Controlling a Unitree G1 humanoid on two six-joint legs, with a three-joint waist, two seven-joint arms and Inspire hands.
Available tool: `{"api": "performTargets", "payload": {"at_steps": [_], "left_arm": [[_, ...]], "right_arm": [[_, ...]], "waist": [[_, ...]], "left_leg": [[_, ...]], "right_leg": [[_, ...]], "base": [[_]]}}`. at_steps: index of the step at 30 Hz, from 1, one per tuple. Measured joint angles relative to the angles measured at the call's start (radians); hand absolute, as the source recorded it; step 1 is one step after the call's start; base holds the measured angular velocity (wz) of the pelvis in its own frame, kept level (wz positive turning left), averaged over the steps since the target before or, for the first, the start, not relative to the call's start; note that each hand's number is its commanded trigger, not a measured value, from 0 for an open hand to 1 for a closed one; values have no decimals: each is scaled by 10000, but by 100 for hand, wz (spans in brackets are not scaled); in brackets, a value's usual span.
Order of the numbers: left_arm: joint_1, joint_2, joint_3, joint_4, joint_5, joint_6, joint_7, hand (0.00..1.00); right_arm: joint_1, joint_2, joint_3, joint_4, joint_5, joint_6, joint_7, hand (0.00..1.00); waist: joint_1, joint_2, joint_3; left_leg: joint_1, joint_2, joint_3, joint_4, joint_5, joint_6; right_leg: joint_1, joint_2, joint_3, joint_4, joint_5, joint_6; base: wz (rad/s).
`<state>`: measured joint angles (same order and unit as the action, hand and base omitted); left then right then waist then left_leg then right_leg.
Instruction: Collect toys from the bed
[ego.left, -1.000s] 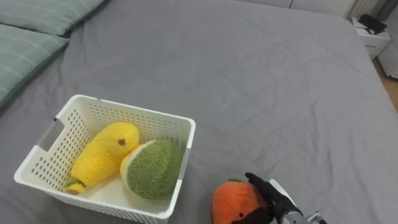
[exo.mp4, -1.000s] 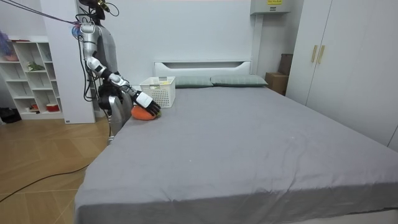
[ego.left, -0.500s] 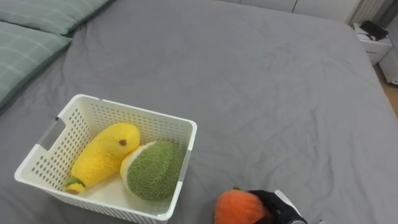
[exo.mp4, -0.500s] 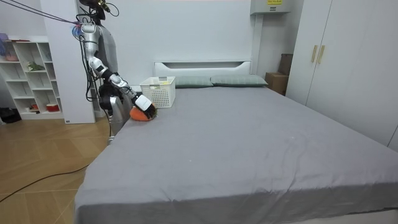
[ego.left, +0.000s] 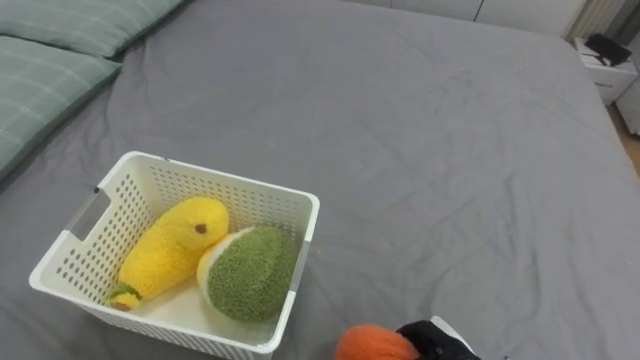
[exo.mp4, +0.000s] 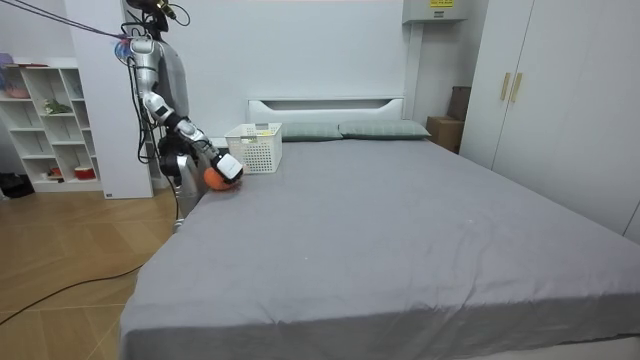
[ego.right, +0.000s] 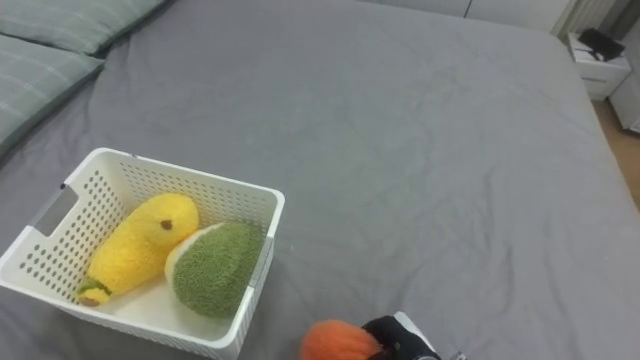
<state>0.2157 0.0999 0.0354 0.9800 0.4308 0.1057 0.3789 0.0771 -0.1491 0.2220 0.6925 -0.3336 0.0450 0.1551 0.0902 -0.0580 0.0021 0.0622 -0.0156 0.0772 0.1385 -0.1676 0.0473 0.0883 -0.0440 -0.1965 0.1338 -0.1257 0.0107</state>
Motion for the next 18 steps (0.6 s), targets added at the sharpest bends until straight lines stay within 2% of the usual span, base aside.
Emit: {"api": "performTargets", "payload": {"at_steps": [5, 8, 13, 16, 18], "left_arm": [[-53, 3, 4, -11, -29, -101, 3, 0], [-67, -1, -6, -30, -26, -253, 3, 0], [-85, 5, 5, -37, -49, -263, 3, 0], [-18, 5, 1, -173, -69, -281, 7, 0], [-19, 31, 50, -172, -58, -308, 18, 0]], "right_arm": [[-11, -7, 0, -270, -7, 6, -17, 100], [-10, -24, -55, -1116, -196, 1, -104, 100], [-104, -132, -325, -2761, -206, 5, -190, 100], [-194, -194, -551, -3326, -21, 5, -305, 100], [-196, -189, -751, -4022, 24, 10, -311, 100]], "waist": [[37, -15, 7], [4, -20, 26], [-41, -50, 45], [-32, -130, 65], [-41, -254, 117]], "left_leg": [[13, 1, 5, 80, 1, 0], [3, 2, 19, 67, -1, -1], [17, -2, 25, 80, 0, 0], [25, -15, 15, 72, 0, 1], [42, -17, 13, 65, 1, 1]], "right_leg": [[15, -3, -2, 14, 0, 0], [8, -5, 15, 14, -1, -3], [26, -8, 26, 12, -7, -7], [58, -23, 7, -9, -25, 9], [62, -22, 21, -7, -39, 12]], "base": [[0], [0], [0], [1], [0]]}}
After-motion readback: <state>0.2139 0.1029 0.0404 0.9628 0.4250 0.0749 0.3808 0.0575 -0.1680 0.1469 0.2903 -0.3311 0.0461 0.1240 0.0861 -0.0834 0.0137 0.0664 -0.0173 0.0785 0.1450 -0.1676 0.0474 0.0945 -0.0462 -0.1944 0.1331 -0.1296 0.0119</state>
